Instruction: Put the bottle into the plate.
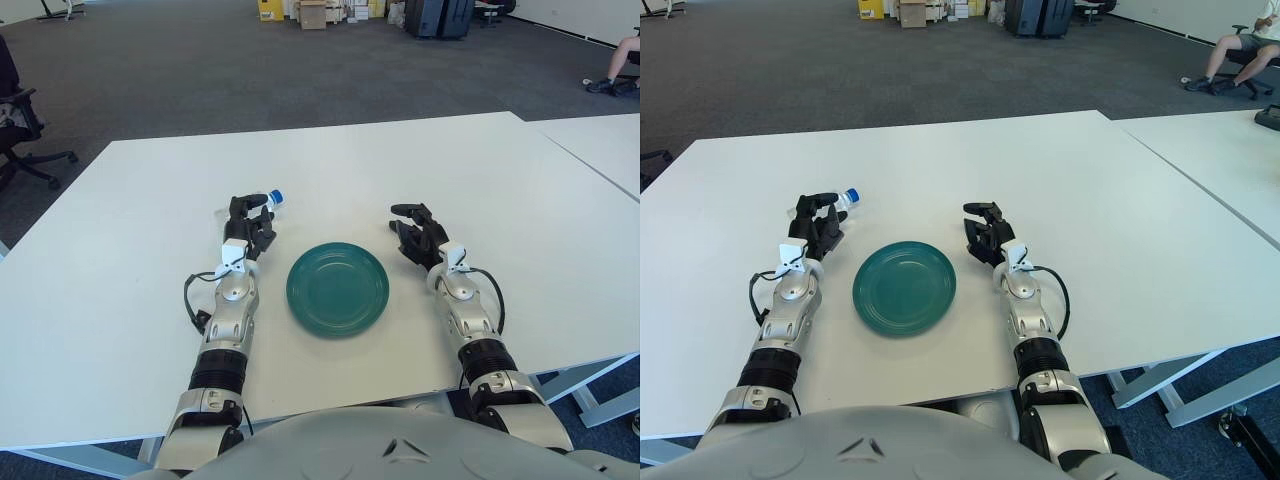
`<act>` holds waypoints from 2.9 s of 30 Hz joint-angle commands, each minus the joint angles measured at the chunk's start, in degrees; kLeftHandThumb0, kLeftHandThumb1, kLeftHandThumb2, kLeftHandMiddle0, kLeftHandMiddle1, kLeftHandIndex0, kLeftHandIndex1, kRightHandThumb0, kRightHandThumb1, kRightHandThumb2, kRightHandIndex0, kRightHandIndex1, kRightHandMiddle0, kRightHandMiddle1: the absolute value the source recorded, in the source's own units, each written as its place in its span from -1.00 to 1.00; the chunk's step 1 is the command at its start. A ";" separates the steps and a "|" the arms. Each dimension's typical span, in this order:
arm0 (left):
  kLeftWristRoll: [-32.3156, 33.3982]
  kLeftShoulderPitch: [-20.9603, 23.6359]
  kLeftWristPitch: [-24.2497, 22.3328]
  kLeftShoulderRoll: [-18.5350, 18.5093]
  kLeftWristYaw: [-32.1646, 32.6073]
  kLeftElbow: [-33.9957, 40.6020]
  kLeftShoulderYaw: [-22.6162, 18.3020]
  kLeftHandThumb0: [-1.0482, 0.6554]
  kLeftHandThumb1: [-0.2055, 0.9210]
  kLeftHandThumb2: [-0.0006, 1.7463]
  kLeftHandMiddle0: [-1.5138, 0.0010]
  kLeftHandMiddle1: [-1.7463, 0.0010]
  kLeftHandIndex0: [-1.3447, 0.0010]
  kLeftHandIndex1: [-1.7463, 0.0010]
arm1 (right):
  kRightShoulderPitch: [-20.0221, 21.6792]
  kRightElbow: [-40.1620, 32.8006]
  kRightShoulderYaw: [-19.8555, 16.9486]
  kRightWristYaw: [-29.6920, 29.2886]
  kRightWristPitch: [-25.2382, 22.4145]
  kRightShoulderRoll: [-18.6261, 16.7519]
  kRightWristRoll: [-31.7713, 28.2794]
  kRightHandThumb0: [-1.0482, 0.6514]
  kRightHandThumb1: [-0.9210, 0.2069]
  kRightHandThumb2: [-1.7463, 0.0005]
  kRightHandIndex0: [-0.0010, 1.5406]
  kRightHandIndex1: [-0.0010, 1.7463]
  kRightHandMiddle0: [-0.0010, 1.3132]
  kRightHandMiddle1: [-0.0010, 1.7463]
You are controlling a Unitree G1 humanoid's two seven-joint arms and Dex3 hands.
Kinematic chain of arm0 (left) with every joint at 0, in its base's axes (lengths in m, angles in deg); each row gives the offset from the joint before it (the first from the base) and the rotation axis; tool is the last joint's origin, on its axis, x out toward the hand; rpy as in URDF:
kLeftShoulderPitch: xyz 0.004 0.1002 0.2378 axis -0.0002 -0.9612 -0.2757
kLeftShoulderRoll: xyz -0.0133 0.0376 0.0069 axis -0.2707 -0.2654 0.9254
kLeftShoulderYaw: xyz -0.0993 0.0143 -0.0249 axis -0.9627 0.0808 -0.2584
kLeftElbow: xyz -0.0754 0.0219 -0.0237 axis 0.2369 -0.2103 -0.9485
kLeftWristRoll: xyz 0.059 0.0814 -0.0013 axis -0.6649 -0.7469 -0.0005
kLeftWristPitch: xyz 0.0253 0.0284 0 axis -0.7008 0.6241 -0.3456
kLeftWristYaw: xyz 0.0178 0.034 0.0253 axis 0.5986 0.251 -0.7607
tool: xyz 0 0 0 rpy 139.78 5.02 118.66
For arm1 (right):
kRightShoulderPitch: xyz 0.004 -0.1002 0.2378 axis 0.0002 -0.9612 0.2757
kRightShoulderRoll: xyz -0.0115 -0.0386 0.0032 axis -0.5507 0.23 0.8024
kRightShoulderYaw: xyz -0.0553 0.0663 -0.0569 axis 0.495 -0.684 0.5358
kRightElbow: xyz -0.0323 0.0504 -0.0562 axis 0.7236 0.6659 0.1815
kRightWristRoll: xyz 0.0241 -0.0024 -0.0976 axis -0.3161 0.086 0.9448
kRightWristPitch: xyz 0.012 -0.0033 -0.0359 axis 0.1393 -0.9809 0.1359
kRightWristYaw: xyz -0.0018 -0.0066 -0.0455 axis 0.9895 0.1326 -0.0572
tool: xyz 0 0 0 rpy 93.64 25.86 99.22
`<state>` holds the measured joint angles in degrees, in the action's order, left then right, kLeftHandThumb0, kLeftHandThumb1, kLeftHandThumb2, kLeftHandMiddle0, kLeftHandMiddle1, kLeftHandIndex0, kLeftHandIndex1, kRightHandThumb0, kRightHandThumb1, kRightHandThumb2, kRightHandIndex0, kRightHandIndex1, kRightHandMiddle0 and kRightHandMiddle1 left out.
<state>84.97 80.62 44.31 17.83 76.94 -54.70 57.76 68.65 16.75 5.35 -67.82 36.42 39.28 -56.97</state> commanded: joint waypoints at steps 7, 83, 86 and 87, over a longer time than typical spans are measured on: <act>-0.87 0.23 -0.21 -0.52 0.80 0.62 0.18 -0.47 1.00 -0.12 0.39 0.14 0.77 -0.62 | 0.33 -0.05 -0.05 0.39 -0.01 0.10 -0.37 -0.36 -0.79 0.20 -0.50 -0.41 -0.73 0.31; -61.76 22.72 -13.94 -30.13 -2.16 -7.33 17.85 -1.00 1.00 -0.22 0.99 1.00 1.00 0.82 | 0.99 0.76 0.13 0.49 -1.14 -1.78 -0.57 -0.37 -0.79 0.21 -0.52 -0.37 -0.75 0.31; -59.62 24.32 -13.39 -30.61 -6.45 -9.91 19.39 -1.00 1.00 -0.23 1.00 1.00 1.00 0.88 | 1.45 2.11 0.29 0.66 -0.05 -1.53 -0.33 -0.37 -0.78 0.20 -0.53 -0.36 -0.76 0.32; -59.00 25.09 -13.53 -30.49 -8.21 -11.08 20.09 -1.00 1.00 -0.23 1.00 1.00 1.00 0.89 | 1.45 2.06 0.37 0.66 -0.07 -1.44 -0.23 -0.37 -0.78 0.20 -0.53 -0.35 -0.76 0.32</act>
<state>24.20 103.15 30.80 -11.48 72.54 -62.86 76.42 69.23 17.34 5.67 -67.37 36.40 37.59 -57.29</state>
